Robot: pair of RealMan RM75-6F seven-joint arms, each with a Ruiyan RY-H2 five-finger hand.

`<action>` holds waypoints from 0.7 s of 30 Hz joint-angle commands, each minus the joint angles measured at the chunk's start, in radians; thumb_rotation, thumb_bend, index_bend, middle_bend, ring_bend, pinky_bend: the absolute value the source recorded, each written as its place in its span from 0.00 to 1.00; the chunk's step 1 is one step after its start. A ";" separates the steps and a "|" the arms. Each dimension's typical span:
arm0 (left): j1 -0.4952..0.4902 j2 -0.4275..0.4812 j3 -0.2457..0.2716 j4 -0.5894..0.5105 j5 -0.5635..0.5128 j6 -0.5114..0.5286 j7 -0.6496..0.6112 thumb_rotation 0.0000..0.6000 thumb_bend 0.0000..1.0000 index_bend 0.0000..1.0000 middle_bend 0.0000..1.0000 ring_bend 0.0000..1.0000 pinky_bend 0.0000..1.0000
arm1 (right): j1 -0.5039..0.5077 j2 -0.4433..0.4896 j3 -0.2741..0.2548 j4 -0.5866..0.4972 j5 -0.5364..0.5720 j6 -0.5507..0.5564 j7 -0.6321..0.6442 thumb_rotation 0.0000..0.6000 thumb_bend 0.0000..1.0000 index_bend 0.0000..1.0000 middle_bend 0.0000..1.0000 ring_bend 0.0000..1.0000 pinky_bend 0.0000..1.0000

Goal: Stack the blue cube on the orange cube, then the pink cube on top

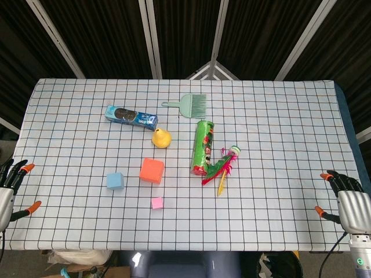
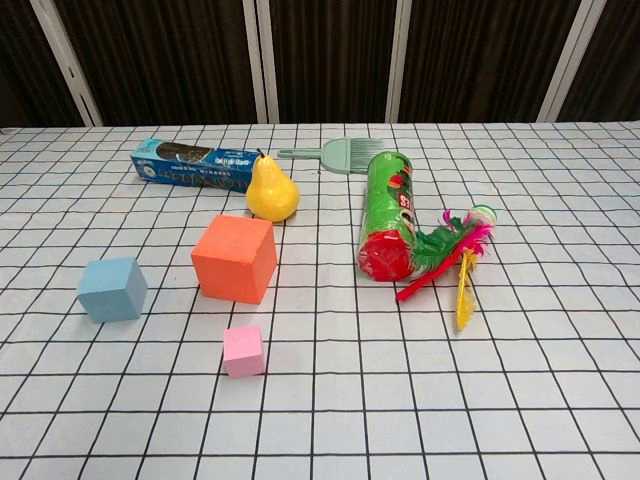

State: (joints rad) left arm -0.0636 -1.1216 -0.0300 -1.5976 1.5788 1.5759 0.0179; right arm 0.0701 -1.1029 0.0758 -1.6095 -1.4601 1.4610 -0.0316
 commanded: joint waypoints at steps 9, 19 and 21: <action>0.005 -0.001 0.007 -0.009 0.018 0.012 0.016 1.00 0.13 0.15 0.09 0.01 0.13 | -0.006 0.006 -0.004 -0.008 -0.012 0.015 -0.001 1.00 0.17 0.25 0.20 0.19 0.20; 0.001 -0.001 0.004 -0.009 0.005 -0.002 0.018 1.00 0.13 0.15 0.09 0.01 0.13 | -0.007 0.012 -0.008 -0.012 -0.009 0.007 -0.001 1.00 0.17 0.25 0.20 0.19 0.20; 0.002 -0.001 0.005 -0.012 0.011 0.002 0.022 1.00 0.13 0.15 0.09 0.01 0.13 | -0.008 0.015 -0.010 -0.014 -0.010 0.006 -0.001 1.00 0.17 0.25 0.20 0.19 0.20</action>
State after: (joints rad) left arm -0.0617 -1.1232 -0.0254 -1.6087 1.5882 1.5763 0.0384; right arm 0.0624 -1.0883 0.0658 -1.6232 -1.4701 1.4673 -0.0326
